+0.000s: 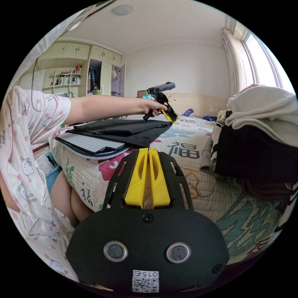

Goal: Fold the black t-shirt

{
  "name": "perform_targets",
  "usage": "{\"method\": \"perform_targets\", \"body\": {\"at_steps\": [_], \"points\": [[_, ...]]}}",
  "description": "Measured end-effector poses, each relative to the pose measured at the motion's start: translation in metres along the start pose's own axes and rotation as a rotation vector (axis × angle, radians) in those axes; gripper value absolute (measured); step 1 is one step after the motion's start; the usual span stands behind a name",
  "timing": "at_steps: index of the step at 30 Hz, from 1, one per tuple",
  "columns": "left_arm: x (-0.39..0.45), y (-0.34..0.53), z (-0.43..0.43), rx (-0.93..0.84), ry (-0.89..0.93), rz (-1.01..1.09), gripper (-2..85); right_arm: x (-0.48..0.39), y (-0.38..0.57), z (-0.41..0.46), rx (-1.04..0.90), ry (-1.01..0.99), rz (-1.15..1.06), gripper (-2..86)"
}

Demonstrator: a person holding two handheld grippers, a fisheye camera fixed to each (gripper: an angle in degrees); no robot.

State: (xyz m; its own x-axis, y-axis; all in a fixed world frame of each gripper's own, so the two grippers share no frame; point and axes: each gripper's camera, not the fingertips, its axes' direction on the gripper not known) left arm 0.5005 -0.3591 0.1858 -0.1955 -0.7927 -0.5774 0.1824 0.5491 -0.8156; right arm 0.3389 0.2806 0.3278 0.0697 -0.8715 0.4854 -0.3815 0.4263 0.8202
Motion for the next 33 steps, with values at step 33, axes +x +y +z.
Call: {"method": "perform_targets", "body": {"at_steps": [33], "points": [[-0.26, 0.15, -0.383, 0.508, 0.352, -0.542, -0.7, -0.147, 0.195, -0.012, -0.003, -0.543, -0.176, -0.4]]}}
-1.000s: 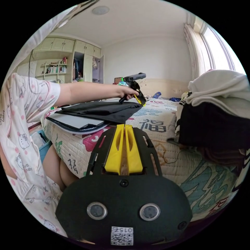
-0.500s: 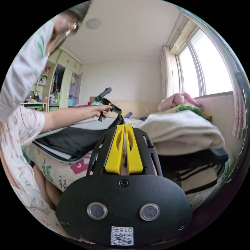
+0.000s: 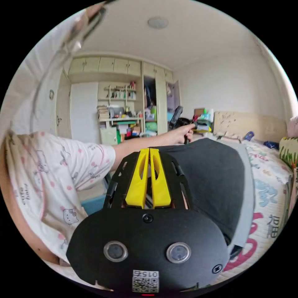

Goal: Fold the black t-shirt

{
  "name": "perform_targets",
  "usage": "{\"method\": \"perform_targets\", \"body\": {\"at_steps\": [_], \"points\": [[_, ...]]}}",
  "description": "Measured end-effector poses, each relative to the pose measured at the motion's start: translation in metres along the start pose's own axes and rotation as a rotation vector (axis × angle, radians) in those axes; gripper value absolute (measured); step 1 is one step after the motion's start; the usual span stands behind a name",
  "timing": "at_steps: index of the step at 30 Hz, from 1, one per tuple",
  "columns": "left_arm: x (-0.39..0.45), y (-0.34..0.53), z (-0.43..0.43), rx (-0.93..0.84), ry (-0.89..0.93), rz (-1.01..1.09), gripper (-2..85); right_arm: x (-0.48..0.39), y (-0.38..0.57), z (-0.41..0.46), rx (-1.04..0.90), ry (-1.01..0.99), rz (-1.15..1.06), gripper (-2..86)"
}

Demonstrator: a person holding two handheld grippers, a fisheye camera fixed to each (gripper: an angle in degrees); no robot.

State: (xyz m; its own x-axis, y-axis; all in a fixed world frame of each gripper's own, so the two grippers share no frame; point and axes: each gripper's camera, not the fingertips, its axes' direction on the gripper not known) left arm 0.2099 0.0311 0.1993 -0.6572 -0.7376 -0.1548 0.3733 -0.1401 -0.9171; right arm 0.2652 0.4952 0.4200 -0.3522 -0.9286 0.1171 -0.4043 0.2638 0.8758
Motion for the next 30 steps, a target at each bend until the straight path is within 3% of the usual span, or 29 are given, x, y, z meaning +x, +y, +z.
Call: {"method": "perform_targets", "body": {"at_steps": [4, 9, 13, 20, 25, 30], "points": [[0.01, -0.005, 0.012, -0.095, 0.034, 0.051, 0.0, -0.025, 0.053, 0.044, -0.096, 0.028, -0.042, -0.4], [0.096, -0.022, 0.063, -0.374, 0.055, 0.203, 8.2, -0.039, 0.134, 0.059, -0.141, 0.107, -0.095, -0.4], [0.14, -0.019, 0.084, -0.461, 0.042, 0.23, 7.8, -0.046, 0.181, 0.062, -0.151, 0.14, -0.131, -0.3], [0.215, -0.017, 0.047, -0.305, 0.137, 0.246, 1.2, -0.074, 0.256, 0.053, -0.153, 0.19, -0.239, -0.5], [0.296, 0.005, 0.017, -0.197, -0.068, 0.415, 0.7, -0.065, 0.291, 0.043, -0.154, 0.081, -0.194, -0.8], [0.363, 0.028, 0.045, -0.294, -0.239, 0.545, 0.6, -0.042, 0.321, 0.081, -0.235, 0.003, -0.121, -0.8]]}}
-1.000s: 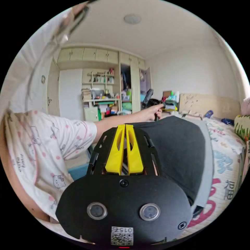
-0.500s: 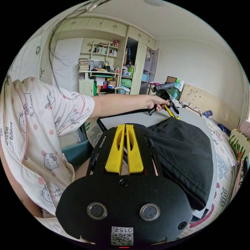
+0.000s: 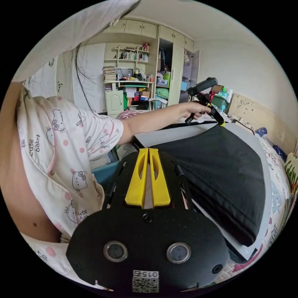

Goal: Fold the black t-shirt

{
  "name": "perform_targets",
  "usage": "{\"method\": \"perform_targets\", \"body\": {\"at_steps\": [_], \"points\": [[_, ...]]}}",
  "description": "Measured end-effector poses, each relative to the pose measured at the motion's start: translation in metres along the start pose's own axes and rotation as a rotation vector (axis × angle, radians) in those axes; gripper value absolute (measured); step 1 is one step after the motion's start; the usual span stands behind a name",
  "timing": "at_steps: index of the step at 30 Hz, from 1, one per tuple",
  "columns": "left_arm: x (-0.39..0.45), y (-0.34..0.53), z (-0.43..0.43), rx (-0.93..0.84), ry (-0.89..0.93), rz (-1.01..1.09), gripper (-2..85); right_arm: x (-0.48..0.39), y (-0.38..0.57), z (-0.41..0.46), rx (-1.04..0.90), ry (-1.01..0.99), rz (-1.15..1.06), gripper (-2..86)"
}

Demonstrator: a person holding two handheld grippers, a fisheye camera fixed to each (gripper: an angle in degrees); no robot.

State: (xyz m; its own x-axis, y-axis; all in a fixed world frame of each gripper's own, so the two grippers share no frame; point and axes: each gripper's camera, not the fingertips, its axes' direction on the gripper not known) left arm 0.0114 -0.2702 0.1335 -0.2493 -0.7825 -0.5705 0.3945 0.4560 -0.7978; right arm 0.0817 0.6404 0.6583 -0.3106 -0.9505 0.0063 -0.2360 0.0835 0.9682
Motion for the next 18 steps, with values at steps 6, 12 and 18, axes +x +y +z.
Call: {"method": "perform_targets", "body": {"at_steps": [6, 12, 18], "points": [[0.042, -0.033, 0.019, -0.107, -0.011, 0.038, 0.7, -0.005, -0.001, 0.016, -0.023, -0.013, -0.033, -0.7], [0.059, -0.065, -0.003, -0.107, -0.008, 0.024, 1.1, 0.013, -0.017, 0.036, -0.042, -0.089, 0.027, -0.4], [0.045, -0.097, -0.039, -0.086, 0.054, -0.011, 2.6, -0.008, -0.058, 0.045, -0.134, -0.202, -0.069, 0.6]]}}
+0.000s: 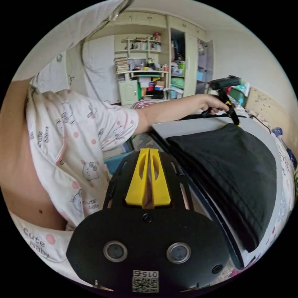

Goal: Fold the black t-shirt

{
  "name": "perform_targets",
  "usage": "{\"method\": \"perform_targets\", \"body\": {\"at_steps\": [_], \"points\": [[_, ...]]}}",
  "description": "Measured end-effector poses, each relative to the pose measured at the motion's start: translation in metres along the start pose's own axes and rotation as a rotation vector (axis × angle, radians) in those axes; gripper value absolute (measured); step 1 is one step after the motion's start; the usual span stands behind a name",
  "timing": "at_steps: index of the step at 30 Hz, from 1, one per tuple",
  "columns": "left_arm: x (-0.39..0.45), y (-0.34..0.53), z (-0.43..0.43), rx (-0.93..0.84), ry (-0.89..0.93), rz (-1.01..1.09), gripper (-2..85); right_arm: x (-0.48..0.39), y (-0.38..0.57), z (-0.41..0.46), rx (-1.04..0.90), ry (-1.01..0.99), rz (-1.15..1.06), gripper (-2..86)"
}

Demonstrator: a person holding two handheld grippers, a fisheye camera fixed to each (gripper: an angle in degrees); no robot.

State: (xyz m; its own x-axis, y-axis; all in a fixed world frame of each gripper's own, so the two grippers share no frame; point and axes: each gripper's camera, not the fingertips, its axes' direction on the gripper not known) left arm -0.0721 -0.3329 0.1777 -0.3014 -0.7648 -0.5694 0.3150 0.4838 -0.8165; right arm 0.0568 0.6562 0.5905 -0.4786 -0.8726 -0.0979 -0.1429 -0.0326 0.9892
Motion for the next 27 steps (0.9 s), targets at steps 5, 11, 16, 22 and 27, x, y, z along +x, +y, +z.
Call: {"method": "perform_targets", "body": {"at_steps": [5, 11, 16, 22, 27], "points": [[-0.035, -0.016, -0.045, 0.048, 0.158, -0.071, 5.3, 0.023, -0.047, -0.059, 0.083, 0.02, -0.028, 4.8], [-0.092, -0.031, -0.092, 0.101, 0.381, -0.167, 9.7, 0.172, -0.154, -0.148, 0.165, 0.247, 0.256, 6.9], [-0.133, -0.044, -0.102, 0.073, 0.499, -0.215, 13.0, 0.363, -0.229, -0.184, 0.244, 0.112, 0.61, 10.5], [-0.165, -0.053, -0.108, 0.026, 0.523, -0.22, 12.2, 0.554, -0.305, -0.115, 0.12, 0.097, 0.889, 13.3], [-0.187, -0.059, -0.101, 0.01, 0.681, -0.25, 10.7, 0.638, -0.362, -0.037, 0.087, 0.098, 1.032, 13.3]]}}
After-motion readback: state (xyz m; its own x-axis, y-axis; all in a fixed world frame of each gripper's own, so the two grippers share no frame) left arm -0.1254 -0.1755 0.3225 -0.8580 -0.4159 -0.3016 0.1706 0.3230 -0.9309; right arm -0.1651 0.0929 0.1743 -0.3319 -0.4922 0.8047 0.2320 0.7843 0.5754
